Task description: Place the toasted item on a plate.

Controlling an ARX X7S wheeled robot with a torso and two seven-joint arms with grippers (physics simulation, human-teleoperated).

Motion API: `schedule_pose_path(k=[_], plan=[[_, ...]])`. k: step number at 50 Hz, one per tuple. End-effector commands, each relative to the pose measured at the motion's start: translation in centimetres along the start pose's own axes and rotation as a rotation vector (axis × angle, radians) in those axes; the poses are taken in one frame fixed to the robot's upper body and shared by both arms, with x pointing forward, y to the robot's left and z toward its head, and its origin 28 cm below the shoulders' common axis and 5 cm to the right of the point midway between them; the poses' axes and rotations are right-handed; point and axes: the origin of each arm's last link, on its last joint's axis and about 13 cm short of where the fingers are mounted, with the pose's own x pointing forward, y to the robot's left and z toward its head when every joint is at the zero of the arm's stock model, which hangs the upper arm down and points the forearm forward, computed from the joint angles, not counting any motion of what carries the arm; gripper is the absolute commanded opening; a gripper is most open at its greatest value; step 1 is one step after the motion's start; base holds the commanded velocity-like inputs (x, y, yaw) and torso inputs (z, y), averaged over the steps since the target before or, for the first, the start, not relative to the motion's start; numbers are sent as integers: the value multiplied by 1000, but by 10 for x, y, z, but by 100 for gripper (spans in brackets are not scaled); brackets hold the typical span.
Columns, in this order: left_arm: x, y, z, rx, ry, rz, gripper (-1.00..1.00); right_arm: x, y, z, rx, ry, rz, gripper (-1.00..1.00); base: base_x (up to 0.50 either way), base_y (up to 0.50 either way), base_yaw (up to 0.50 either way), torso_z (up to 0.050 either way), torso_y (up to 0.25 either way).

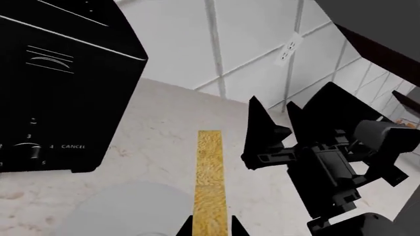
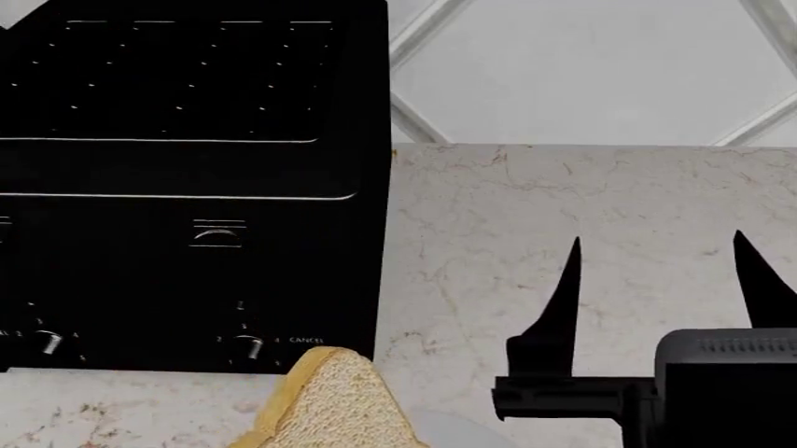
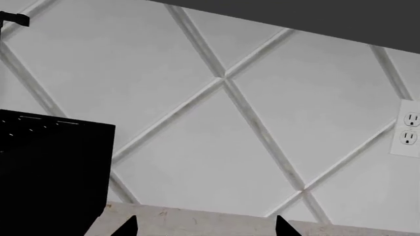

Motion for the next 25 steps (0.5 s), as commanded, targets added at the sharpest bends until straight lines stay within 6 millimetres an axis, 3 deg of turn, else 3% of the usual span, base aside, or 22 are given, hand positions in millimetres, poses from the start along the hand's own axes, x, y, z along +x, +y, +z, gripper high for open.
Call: schedule_pose_path(k=[1, 15, 25], plan=[[0, -1, -5, -69, 12, 8, -100, 1, 1, -1, -3, 5, 1, 100, 0, 0, 0, 0, 0], [3, -6, -14, -124, 40, -23, -100, 3, 2, -1, -6, 8, 2, 100, 0, 0, 0, 0, 0], [11, 1, -25, -152, 64, -12, -100, 0, 0, -1, -8, 11, 0, 100, 0, 0, 0, 0, 0]])
